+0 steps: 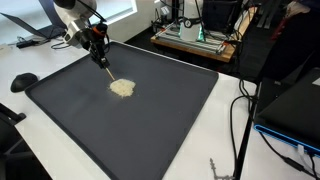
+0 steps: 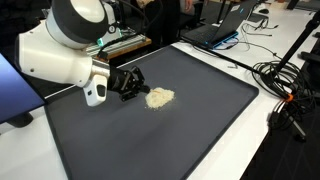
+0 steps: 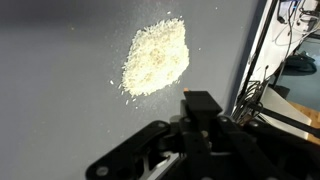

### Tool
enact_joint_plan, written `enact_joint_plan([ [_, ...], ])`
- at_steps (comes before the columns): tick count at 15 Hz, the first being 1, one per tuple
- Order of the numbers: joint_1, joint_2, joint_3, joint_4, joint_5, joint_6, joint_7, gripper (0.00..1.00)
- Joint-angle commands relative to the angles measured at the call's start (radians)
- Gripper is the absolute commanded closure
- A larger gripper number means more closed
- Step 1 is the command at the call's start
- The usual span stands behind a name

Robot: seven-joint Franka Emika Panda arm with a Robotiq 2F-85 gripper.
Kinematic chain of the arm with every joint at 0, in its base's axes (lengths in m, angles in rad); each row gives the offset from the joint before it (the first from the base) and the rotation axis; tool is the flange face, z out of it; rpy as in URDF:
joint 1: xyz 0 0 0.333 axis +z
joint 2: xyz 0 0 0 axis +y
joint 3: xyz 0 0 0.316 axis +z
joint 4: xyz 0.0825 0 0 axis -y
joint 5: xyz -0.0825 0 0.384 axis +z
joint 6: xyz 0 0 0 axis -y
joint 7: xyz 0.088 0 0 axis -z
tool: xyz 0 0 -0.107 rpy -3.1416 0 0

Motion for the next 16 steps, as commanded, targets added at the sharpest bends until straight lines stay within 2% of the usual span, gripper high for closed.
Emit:
enact_joint_plan([
  [1,0.008,-0.031,-0.042,-0.069,0.093,-0.028,-0.057,0.97],
  [5,0.02,-0.025,-0.074,-0.102,0.143,-0.042,-0.076,0.97],
  [9,0.049,-0.058,-0.107,-0.173,0.194,-0.005,-0.07,0.97],
  [16,0.152,-0.24,-0.178,-0.416,0.293,0.182,-0.071,0.97],
])
